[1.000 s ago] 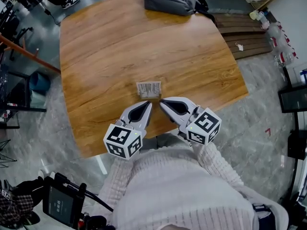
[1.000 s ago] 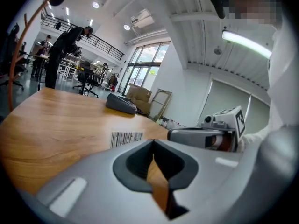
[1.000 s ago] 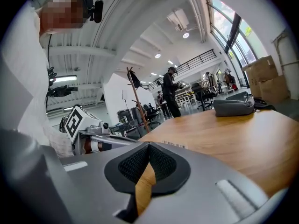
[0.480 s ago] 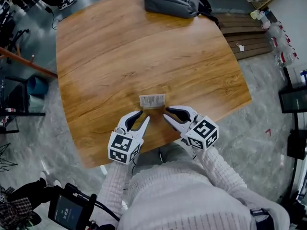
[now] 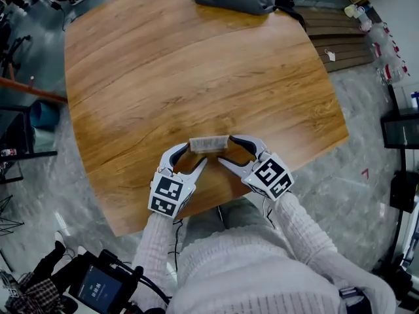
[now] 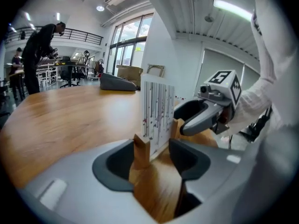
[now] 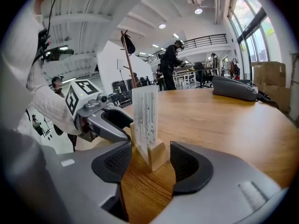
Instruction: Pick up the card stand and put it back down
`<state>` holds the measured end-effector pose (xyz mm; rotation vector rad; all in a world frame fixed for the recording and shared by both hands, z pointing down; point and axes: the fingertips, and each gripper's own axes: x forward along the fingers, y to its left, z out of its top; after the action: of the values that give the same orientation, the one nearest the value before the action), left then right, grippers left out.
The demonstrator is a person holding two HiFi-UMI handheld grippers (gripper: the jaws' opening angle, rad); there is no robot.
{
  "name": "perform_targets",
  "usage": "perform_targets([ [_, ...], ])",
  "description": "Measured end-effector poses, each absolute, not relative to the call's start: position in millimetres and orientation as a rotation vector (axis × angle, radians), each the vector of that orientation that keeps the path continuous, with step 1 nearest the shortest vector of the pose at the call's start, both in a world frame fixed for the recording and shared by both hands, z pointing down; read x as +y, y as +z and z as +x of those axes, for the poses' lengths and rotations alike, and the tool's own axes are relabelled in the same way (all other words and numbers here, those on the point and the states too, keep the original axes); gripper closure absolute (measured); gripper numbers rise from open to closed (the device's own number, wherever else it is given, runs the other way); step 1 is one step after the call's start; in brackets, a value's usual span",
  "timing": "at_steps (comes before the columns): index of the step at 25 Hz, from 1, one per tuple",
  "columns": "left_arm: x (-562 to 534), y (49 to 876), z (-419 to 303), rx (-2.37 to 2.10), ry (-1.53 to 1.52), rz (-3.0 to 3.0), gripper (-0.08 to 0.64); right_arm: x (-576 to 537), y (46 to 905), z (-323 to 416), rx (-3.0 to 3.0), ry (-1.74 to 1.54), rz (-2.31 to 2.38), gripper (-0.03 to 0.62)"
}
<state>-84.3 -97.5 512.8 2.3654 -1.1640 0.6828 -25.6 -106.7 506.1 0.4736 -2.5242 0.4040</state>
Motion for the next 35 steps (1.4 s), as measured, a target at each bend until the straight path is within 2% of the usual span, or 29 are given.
perform_targets([
  [12,-106.4,524.3,-80.7,-1.139,0.726,2.402,0.331,-115.4,526.6,-40.3,-2.483,0.365,0.463,0.345],
  [18,-105.8,525.9,-78.2,-1.151,0.778,2.407,0.334,-114.0,530.1,-41.4,-2.448,0.324,0.453,0.385],
  [35,-112.3,515.6,-79.2,-1.144,0.793,2.407,0.342,-118.9,521.6,-41.4,-2.423,0.387,0.474,0.396],
])
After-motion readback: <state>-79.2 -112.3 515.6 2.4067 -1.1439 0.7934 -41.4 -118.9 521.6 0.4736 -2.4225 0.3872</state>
